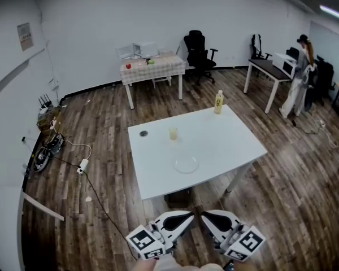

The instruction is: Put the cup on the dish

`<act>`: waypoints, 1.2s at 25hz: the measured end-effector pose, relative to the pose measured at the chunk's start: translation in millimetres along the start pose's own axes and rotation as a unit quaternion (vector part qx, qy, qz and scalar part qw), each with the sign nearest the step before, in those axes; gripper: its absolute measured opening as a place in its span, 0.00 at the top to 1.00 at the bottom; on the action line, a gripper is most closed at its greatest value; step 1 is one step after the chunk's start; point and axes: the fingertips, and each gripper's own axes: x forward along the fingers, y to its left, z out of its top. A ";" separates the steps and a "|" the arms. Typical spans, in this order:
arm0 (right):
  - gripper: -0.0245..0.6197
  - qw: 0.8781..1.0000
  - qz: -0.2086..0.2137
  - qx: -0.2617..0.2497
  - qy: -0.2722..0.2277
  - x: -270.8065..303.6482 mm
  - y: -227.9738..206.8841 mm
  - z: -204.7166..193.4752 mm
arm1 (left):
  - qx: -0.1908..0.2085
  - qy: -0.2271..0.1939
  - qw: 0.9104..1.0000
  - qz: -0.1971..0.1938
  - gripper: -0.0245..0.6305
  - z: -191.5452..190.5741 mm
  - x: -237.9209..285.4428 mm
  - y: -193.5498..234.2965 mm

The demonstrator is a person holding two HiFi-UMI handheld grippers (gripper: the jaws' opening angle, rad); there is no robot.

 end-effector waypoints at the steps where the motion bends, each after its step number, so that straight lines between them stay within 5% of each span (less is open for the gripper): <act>1: 0.91 1.000 0.000 -0.001 0.001 8.0 -5.2 -0.4 | 0.001 -0.002 1.000 0.000 0.96 3.1 0.7 9.1; 18: 0.91 1.000 -0.027 -0.004 0.005 164.7 -73.6 -0.5 | 0.006 -0.005 1.000 -0.007 0.96 54.3 -26.1 178.8; 30: 0.91 0.999 -0.048 -0.001 0.027 211.0 -105.6 -7.9 | 0.006 -0.009 0.999 -0.047 0.96 69.2 -8.5 229.3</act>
